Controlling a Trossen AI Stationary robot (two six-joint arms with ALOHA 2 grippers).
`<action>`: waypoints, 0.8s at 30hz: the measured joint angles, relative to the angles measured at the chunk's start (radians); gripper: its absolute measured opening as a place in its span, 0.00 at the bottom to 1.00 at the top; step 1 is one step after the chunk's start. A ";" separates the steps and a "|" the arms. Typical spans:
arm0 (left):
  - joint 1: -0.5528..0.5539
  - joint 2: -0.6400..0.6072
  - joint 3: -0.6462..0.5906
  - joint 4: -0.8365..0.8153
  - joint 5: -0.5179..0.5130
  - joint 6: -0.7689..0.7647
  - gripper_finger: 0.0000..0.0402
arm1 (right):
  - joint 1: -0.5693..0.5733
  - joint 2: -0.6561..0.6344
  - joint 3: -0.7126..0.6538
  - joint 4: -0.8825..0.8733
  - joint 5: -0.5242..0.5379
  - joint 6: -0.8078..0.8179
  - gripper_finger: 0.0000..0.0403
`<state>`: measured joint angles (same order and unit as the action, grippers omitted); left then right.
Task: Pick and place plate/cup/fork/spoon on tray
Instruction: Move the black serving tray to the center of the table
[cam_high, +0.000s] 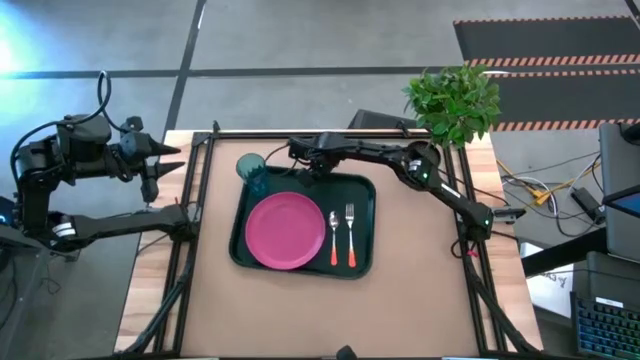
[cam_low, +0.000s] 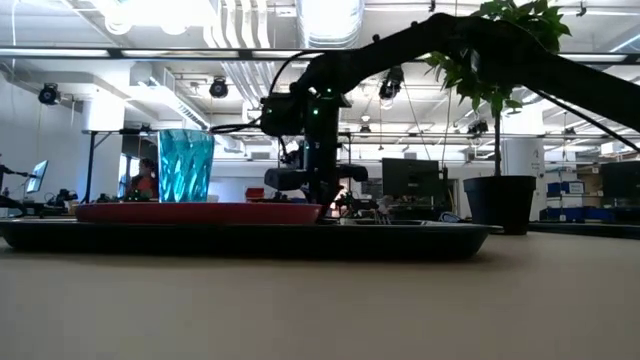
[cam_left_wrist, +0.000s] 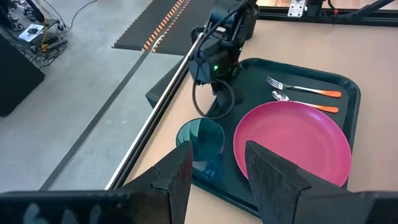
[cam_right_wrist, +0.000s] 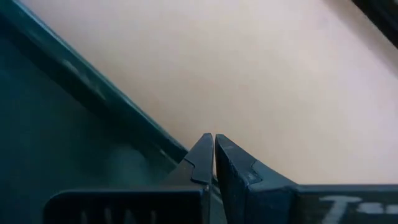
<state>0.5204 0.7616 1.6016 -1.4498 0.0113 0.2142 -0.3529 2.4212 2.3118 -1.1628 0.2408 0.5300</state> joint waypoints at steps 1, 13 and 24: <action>0.000 0.000 0.000 -0.001 0.000 0.000 0.33 | 0.003 -0.012 -0.002 -0.021 0.008 0.000 0.02; 0.000 0.000 0.000 -0.005 0.000 -0.001 0.33 | 0.201 -0.310 -0.010 -0.088 0.178 0.123 0.02; 0.000 0.000 0.000 -0.005 0.000 -0.001 0.33 | 0.501 -0.343 -0.148 -0.220 0.177 0.444 0.02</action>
<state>0.5204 0.7616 1.6016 -1.4544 0.0116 0.2136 0.1479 2.0784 2.1635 -1.3829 0.4175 0.9742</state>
